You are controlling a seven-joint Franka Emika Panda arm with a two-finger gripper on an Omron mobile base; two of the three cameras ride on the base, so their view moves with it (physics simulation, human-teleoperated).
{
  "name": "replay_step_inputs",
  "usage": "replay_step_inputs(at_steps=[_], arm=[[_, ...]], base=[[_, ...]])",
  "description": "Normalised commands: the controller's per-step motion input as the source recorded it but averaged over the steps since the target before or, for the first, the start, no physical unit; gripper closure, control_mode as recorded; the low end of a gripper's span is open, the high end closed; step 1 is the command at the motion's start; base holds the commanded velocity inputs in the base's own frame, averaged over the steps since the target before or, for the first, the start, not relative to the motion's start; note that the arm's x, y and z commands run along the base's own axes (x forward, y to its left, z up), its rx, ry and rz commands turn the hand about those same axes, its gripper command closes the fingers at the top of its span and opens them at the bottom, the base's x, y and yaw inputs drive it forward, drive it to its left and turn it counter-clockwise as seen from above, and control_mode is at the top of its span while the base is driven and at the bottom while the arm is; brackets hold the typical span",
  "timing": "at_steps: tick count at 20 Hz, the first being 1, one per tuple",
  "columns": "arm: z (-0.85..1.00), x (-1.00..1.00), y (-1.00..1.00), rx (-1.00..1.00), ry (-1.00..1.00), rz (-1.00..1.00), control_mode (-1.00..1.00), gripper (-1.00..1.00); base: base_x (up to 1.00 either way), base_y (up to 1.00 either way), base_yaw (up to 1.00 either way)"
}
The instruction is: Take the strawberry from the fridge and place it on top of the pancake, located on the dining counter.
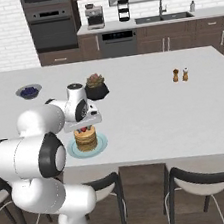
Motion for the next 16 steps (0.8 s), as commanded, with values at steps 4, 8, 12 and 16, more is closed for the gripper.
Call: replay_step_inputs(at_steps=[4,8,12,16], arm=[[0.0,0.02,0.0,0.0,0.0,0.0,-1.0,1.0],[0.0,0.0,0.0,0.0,0.0,0.0,-1.0,-1.0],[0.0,0.0,0.0,0.0,0.0,0.0,-1.0,-1.0],[0.0,0.0,0.0,0.0,-0.01,0.0,-1.0,-1.0]], base=[[0.0,0.0,0.0],[0.0,0.0,0.0],[0.0,0.0,0.0],[0.0,0.0,0.0]])
